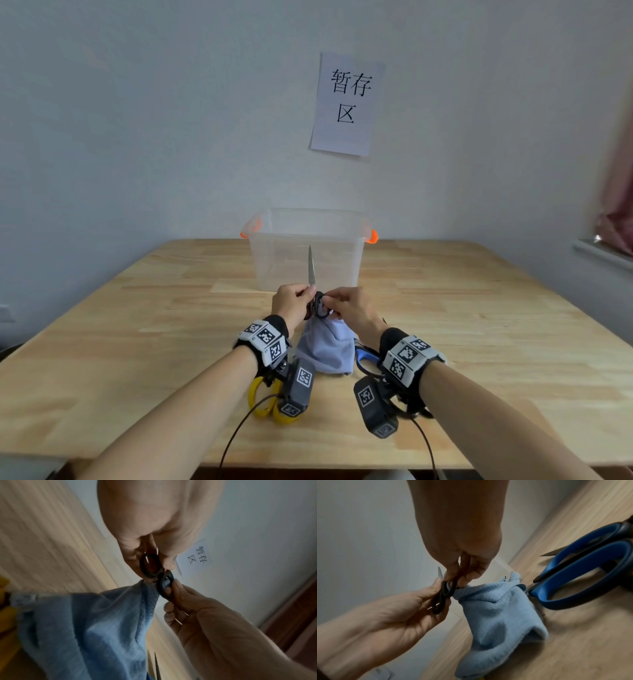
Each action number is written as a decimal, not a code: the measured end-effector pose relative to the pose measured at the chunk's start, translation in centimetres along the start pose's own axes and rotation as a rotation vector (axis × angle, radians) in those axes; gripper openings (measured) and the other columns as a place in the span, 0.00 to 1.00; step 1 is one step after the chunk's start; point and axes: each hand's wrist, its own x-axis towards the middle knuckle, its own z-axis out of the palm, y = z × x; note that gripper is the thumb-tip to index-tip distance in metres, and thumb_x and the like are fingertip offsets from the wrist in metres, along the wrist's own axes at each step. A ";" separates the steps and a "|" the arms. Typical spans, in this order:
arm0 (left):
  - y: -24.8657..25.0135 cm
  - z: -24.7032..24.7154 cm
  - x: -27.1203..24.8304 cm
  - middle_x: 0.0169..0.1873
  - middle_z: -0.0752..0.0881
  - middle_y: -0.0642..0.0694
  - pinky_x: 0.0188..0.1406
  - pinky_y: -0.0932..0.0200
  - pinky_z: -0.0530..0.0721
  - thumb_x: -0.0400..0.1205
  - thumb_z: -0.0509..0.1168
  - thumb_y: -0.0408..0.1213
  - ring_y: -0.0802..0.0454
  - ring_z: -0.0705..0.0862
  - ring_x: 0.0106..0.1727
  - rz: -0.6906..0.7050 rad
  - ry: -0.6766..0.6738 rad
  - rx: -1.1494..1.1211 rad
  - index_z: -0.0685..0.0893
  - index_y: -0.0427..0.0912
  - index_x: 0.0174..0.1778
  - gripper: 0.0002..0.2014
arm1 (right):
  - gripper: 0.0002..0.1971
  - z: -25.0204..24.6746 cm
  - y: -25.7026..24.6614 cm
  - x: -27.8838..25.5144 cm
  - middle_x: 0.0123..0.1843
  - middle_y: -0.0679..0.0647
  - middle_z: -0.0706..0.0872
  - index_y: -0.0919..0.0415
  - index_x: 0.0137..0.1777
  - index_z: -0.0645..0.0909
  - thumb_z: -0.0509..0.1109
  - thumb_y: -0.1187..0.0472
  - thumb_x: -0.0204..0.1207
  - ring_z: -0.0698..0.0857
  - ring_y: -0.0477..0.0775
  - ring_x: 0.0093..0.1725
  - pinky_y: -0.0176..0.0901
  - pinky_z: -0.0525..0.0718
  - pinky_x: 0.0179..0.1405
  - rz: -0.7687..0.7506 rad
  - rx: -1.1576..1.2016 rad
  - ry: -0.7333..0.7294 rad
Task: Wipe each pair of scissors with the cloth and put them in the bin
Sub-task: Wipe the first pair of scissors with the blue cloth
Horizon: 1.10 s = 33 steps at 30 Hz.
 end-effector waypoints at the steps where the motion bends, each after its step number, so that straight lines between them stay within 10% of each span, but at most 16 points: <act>1: 0.2 0.0 -0.1 0.27 0.75 0.46 0.35 0.57 0.71 0.85 0.68 0.40 0.50 0.73 0.33 0.011 -0.005 0.034 0.82 0.32 0.32 0.18 | 0.06 -0.1 -0.1 0.0 0.36 0.53 0.87 0.70 0.54 0.88 0.71 0.69 0.81 0.83 0.45 0.32 0.27 0.80 0.31 0.001 -0.005 -0.001; 10: -0.1 0.1 0.4 0.28 0.71 0.44 0.32 0.59 0.67 0.86 0.68 0.40 0.51 0.68 0.33 0.018 -0.030 0.126 0.78 0.39 0.29 0.18 | 0.09 0.0 0.9 0.8 0.45 0.57 0.92 0.64 0.55 0.91 0.69 0.69 0.82 0.85 0.48 0.43 0.45 0.86 0.53 -0.019 -0.112 -0.054; 15: -0.5 -0.7 0.6 0.30 0.81 0.44 0.40 0.56 0.76 0.86 0.66 0.36 0.48 0.77 0.34 0.012 -0.034 0.115 0.89 0.30 0.41 0.14 | 0.12 -0.9 0.7 1.4 0.41 0.50 0.87 0.67 0.59 0.89 0.64 0.70 0.84 0.79 0.40 0.37 0.21 0.74 0.35 -0.014 -0.162 -0.072; 25: -0.4 -1.3 -0.1 0.25 0.70 0.52 0.26 0.62 0.63 0.80 0.73 0.48 0.52 0.68 0.29 0.084 0.047 0.253 0.67 0.44 0.30 0.23 | 0.10 -0.4 0.4 1.2 0.35 0.45 0.84 0.63 0.54 0.89 0.65 0.63 0.86 0.77 0.36 0.30 0.24 0.75 0.32 -0.001 -0.068 -0.046; 33: -0.4 -2.0 0.0 0.24 0.67 0.52 0.24 0.61 0.60 0.80 0.74 0.48 0.54 0.65 0.27 0.076 0.086 0.312 0.62 0.44 0.27 0.27 | 0.03 -2.4 2.0 1.6 0.39 0.57 0.81 0.67 0.44 0.85 0.71 0.69 0.79 0.75 0.48 0.32 0.35 0.73 0.26 0.331 -0.319 0.013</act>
